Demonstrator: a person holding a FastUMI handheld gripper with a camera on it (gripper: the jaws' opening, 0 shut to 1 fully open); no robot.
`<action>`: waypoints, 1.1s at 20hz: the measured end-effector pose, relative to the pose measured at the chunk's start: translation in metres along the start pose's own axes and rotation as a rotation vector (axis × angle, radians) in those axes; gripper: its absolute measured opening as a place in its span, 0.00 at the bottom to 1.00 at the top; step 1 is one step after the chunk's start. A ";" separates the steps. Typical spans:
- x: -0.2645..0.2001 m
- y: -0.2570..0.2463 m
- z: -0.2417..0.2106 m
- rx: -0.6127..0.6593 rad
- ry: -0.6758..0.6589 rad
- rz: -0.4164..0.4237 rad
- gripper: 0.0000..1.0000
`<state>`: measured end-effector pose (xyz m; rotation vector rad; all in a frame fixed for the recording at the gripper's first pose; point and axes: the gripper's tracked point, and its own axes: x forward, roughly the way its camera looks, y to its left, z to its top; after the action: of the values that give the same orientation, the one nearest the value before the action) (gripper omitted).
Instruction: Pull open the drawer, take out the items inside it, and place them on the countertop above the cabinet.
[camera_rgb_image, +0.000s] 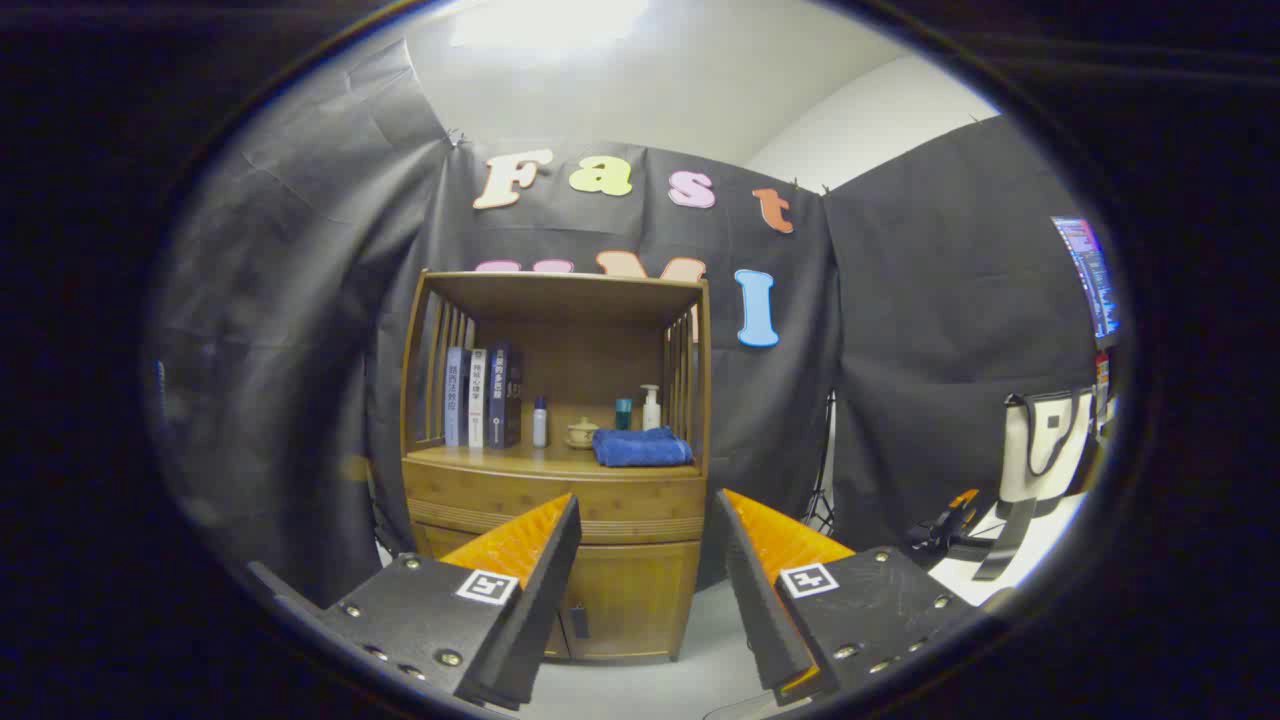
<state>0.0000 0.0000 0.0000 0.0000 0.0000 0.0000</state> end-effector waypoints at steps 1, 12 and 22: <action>0.008 0.001 -0.001 0.015 0.007 -0.006 0.80; 0.123 0.056 -0.005 0.038 0.054 -0.009 0.80; 0.245 0.141 -0.058 0.104 0.123 0.122 0.81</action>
<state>0.2450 0.1409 -0.0575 0.1043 0.1232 0.1223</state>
